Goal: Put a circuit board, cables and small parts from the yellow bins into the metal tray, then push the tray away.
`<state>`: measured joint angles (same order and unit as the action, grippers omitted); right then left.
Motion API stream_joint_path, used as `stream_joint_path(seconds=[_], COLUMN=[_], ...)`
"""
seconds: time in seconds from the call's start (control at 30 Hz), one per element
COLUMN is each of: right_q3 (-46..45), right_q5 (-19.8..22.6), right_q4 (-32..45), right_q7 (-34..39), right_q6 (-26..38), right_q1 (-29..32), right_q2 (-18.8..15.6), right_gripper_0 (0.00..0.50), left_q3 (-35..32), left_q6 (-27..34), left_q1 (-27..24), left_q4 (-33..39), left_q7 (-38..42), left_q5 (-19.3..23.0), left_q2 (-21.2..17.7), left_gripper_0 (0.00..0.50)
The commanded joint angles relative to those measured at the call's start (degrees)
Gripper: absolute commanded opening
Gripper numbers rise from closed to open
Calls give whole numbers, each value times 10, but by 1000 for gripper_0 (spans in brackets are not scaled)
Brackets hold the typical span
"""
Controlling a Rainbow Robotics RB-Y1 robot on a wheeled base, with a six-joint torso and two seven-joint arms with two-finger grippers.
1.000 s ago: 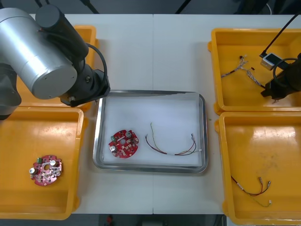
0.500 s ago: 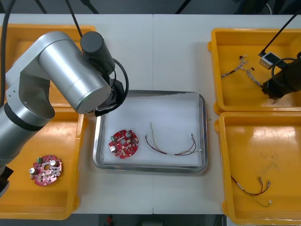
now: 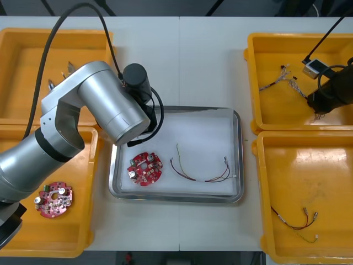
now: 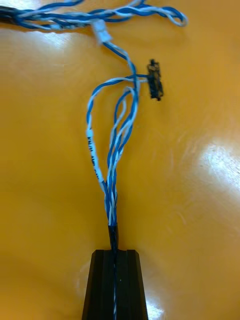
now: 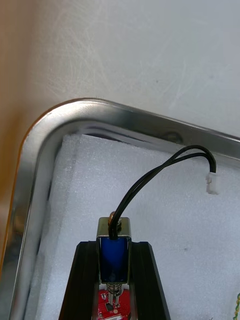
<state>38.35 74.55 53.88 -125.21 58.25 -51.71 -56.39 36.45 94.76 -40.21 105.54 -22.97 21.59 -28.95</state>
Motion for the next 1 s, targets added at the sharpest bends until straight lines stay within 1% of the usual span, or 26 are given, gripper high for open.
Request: stream_joint_path(seconds=[0.03,0.2,0.33,0.4,0.43,0.47,0.5,0.53,0.57,0.6,0.67,0.7,0.87,0.93,1.0], right_q3=[-24,-72,-107,-124,-137,-150,-161,-166,-177,-182,-205,-216,-250,-260,-268], right_q5=[-10,-20,-28,-33,-35,-38,-41,-41,-44,-46,-51,-54,-62,-64,-67], right_q4=[28,48,62,69,73,76,78,79,82,83,89,90,106,112,124], right_q7=[-18,-26,-28,-28,-29,-29,-29,-28,-28,-28,-27,-27,-22,-20,-13], right_q6=[41,101,147,172,187,203,219,226,242,249,277,288,332,346,363], right_q1=[-28,-28,-28,-28,-28,-28,-28,-27,-27,-27,-27,-27,-27,-27,-27], right_q2=[-23,-30,-35,-35,-35,-36,-35,-35,-35,-36,-35,-35,-35,-35,-35], right_gripper_0=[0,0,0,0,0,0,0,0,0,0,0,0,0,0,0], left_q3=[23,36,41,42,42,41,42,42,41,41,42,41,42,42,41], left_q6=[-6,-23,-29,-30,-29,-29,-29,-29,-29,-29,-29,-29,-29,-26,-12], left_q1=[0,-1,0,-1,-2,-2,-4,-4,-5,-6,-6,-6,-7,-10,-23], left_q4=[-4,-31,-36,-36,-35,-35,-35,-35,-36,-35,-35,-35,-27,-20,-8], left_q7=[-14,-16,-16,-16,-16,-17,-18,-18,-18,-18,-18,-18,-16,-14,-11], left_q5=[-11,-16,-20,-19,-20,-19,-20,-20,-20,-21,-21,-20,-19,-12,13], left_q2=[14,19,19,19,20,19,19,19,19,19,19,17,12,7,-5], left_gripper_0=[0,3,5,21,37,68,114,139,176,195,273,294,361,386,417])
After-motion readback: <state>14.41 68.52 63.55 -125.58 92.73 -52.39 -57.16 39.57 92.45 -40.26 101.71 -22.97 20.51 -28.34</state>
